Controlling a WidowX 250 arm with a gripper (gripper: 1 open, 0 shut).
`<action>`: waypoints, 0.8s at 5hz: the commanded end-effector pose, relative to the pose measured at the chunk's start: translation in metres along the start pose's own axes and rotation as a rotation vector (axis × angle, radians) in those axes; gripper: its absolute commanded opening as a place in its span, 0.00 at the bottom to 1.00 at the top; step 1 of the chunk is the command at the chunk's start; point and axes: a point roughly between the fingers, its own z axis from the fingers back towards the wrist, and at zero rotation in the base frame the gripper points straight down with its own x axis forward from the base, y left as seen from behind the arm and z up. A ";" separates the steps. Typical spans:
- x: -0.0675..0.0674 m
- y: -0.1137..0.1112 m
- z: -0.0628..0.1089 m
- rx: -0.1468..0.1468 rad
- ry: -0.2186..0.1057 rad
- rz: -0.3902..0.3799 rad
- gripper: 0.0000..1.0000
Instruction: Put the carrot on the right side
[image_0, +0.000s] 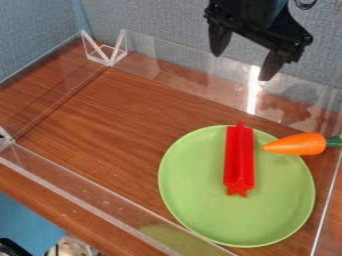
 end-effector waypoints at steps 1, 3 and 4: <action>0.007 0.005 0.013 0.011 -0.037 0.063 1.00; 0.015 0.017 -0.003 0.002 -0.021 0.046 1.00; 0.013 0.005 0.004 0.002 -0.022 0.049 1.00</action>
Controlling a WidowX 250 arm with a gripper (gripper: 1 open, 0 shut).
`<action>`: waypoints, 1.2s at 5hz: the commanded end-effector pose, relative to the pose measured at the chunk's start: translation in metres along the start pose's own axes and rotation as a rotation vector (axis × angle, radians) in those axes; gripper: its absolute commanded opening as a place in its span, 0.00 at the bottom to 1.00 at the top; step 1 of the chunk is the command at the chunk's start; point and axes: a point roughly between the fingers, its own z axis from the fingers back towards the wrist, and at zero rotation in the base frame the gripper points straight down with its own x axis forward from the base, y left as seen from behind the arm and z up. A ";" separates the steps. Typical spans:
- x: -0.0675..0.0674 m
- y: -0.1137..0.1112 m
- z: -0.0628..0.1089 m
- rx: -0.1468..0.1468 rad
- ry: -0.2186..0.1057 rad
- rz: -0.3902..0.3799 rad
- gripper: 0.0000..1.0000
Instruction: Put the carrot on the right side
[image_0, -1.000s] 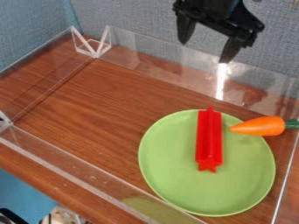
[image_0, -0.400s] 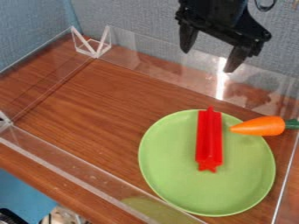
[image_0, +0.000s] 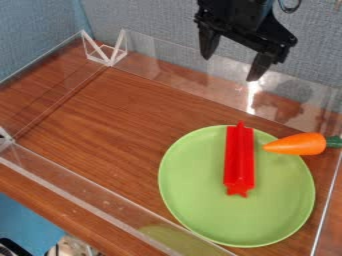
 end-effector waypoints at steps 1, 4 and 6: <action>0.014 -0.009 0.023 -0.017 -0.072 0.029 1.00; 0.009 0.003 -0.003 0.002 -0.062 0.062 1.00; 0.005 0.011 0.016 -0.014 -0.119 0.096 1.00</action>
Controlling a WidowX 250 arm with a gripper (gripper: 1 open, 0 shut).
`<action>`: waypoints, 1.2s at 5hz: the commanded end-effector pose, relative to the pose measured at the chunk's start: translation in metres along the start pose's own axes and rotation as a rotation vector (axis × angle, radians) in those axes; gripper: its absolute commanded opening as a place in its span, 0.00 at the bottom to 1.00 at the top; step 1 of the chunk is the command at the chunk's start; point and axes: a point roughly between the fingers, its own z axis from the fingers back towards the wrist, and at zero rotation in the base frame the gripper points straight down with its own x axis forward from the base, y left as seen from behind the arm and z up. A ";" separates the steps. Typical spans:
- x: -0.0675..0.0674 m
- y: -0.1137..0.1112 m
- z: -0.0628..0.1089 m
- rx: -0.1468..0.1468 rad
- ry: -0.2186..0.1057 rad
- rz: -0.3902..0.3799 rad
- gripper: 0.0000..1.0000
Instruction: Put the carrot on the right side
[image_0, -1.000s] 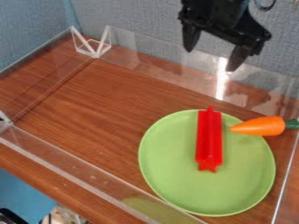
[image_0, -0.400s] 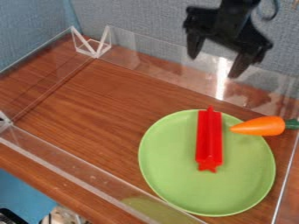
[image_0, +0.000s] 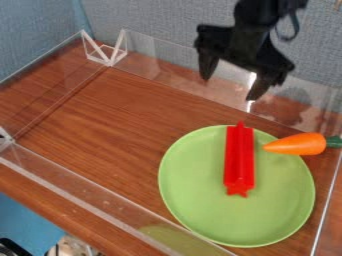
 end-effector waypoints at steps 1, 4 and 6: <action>0.018 0.004 0.028 -0.030 -0.087 0.031 1.00; 0.007 -0.017 0.016 0.035 -0.056 0.144 1.00; -0.003 -0.010 0.006 0.077 -0.042 0.250 1.00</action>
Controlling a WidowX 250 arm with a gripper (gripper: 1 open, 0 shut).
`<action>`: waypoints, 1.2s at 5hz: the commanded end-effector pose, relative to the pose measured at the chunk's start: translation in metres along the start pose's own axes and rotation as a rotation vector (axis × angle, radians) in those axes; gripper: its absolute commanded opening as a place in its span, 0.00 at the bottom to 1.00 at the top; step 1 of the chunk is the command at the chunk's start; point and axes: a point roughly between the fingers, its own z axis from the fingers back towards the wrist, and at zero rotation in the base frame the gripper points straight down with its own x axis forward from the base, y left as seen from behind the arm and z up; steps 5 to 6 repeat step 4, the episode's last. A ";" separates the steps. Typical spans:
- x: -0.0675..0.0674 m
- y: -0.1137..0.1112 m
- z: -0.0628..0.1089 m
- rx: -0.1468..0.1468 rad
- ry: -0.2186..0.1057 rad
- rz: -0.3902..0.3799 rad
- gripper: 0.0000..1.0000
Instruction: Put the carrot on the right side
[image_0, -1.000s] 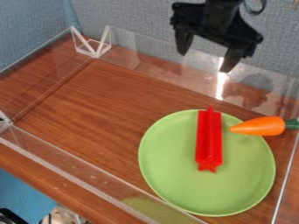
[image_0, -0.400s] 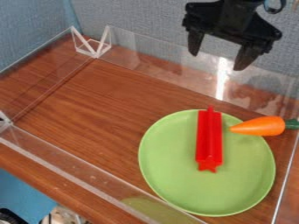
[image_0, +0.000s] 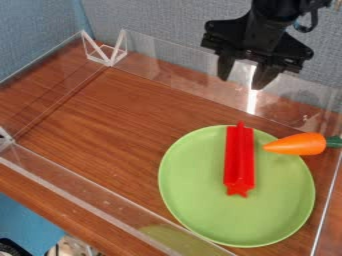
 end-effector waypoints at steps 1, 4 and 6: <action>0.007 -0.003 0.012 -0.042 -0.040 -0.012 1.00; 0.027 0.007 0.012 -0.080 -0.081 -0.024 1.00; 0.027 0.007 0.012 -0.080 -0.081 -0.024 1.00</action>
